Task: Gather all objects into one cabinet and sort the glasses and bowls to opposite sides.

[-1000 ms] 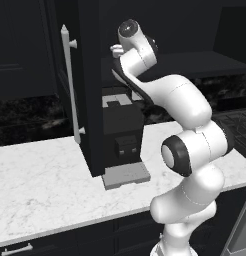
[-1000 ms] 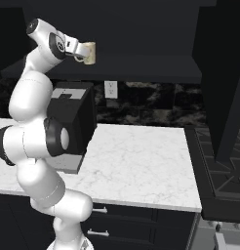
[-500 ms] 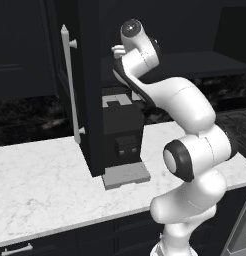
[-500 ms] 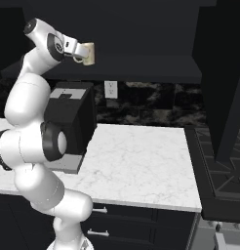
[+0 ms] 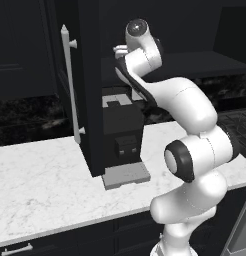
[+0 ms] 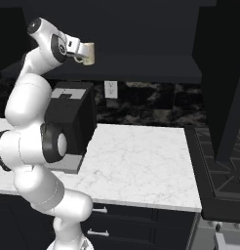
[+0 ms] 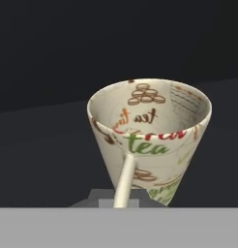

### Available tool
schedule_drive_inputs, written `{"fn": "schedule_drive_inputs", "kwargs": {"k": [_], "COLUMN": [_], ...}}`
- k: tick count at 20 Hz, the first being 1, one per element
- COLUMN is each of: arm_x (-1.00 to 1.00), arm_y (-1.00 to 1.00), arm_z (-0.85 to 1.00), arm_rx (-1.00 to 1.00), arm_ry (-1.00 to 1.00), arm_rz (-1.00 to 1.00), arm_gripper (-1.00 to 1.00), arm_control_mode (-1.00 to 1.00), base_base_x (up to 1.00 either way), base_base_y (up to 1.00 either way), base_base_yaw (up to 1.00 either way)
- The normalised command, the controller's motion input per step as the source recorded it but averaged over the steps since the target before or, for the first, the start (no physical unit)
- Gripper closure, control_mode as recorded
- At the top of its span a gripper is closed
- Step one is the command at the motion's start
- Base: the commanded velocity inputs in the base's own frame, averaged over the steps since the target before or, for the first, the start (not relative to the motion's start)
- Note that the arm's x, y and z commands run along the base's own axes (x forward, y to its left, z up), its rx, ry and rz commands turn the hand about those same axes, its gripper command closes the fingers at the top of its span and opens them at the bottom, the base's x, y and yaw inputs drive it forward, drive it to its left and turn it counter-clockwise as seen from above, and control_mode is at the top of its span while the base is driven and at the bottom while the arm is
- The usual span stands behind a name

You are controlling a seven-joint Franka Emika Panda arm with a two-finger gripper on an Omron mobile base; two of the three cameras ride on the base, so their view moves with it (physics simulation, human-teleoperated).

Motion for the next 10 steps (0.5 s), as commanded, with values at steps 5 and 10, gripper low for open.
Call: {"fn": "schedule_drive_inputs", "kwargs": {"k": [5, 10], "arm_x": [-0.1, -0.29], "arm_y": [-0.16, -0.26], "arm_z": [0.0, 0.0], "arm_rx": [0.0, 0.0], "arm_ry": [0.0, 0.0], "arm_rz": [0.1, 0.16], "arm_gripper": [1.0, 1.0], "arm_control_mode": [-1.0, -1.0], "base_base_x": [0.0, 0.0], "base_base_y": [0.0, 0.0], "base_base_yaw": [0.0, 0.0]}}
